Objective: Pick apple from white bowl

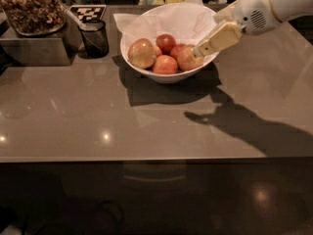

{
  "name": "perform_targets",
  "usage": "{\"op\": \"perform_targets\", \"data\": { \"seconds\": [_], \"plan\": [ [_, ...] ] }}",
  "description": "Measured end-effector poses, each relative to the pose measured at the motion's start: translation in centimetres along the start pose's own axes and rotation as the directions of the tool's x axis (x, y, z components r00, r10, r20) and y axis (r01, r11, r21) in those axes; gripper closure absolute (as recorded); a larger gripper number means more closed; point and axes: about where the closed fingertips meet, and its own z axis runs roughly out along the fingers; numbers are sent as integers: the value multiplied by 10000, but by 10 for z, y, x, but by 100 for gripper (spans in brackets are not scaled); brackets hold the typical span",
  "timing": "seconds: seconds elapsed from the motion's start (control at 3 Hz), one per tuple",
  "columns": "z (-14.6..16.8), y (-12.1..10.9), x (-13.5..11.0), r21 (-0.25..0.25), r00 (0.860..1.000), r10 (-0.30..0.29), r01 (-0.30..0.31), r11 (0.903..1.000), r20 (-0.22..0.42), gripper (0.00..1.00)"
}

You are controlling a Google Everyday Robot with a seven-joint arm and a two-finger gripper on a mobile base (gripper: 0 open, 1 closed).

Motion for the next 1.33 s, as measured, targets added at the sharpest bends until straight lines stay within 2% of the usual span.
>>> {"op": "perform_targets", "data": {
  "seconds": [0.67, 1.0, 1.33],
  "plan": [
    [44, -22, -6, -19, 9964, -588, 588, 9983, -611, 35],
    [59, -26, -3, -128, 9938, -679, 670, 9977, -886, 33],
    [74, -20, 3, -408, 9930, -520, 479, 9980, -1063, 33]
  ]
}}
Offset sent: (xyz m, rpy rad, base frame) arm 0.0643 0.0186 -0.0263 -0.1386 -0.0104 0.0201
